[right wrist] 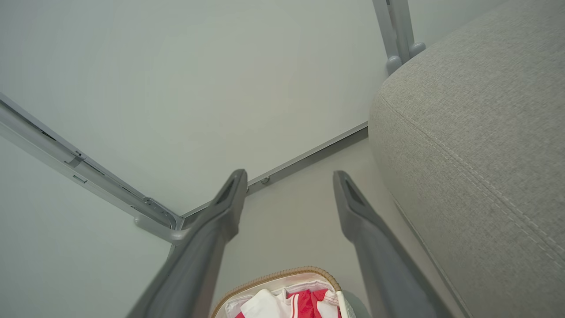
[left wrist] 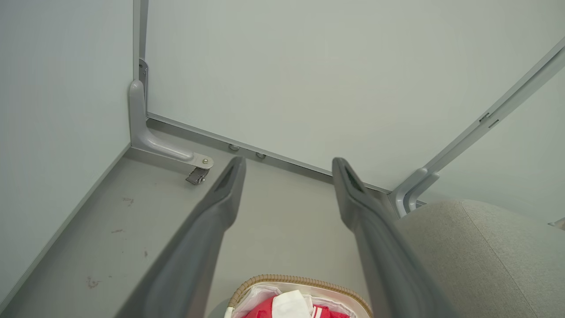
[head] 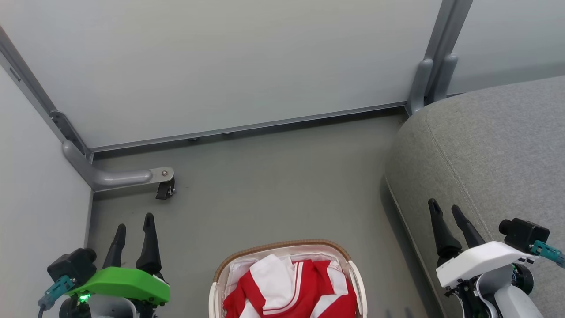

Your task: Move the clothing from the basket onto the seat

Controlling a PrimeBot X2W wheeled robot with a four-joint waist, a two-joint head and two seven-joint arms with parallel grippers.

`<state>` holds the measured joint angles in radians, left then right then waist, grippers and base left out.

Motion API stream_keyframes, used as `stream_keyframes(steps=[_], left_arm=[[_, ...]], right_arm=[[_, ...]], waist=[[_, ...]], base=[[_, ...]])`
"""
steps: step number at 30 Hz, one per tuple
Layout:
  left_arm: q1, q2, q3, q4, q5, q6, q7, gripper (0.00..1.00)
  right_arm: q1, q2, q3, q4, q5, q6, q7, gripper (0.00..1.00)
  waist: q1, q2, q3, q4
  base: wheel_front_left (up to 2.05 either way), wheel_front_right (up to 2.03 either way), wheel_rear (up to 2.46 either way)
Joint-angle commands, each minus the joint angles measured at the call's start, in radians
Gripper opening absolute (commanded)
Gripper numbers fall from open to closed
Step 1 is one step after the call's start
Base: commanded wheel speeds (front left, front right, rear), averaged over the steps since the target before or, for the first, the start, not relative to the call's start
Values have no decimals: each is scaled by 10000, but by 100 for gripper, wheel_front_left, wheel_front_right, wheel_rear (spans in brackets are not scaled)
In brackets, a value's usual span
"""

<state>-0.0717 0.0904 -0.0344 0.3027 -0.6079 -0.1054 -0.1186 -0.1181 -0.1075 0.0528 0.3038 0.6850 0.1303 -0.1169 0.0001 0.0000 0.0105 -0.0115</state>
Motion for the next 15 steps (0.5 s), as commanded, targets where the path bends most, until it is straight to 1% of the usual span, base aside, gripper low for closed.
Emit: stream_keyframes(steps=[1,15], left_arm=[[42,132,-34,-45,302,37,-98,100],[180,173,-243,-265,1754,92,-476,100]], right_arm=[[-218,-74,26,-40,-282,4,-115,100],[-211,-68,96,27,-1754,4,-483,100]], waist=[[-1,0,-8,-5],[-1,0,-54,-57]], base=[[0,0,0],[0,0,0]])
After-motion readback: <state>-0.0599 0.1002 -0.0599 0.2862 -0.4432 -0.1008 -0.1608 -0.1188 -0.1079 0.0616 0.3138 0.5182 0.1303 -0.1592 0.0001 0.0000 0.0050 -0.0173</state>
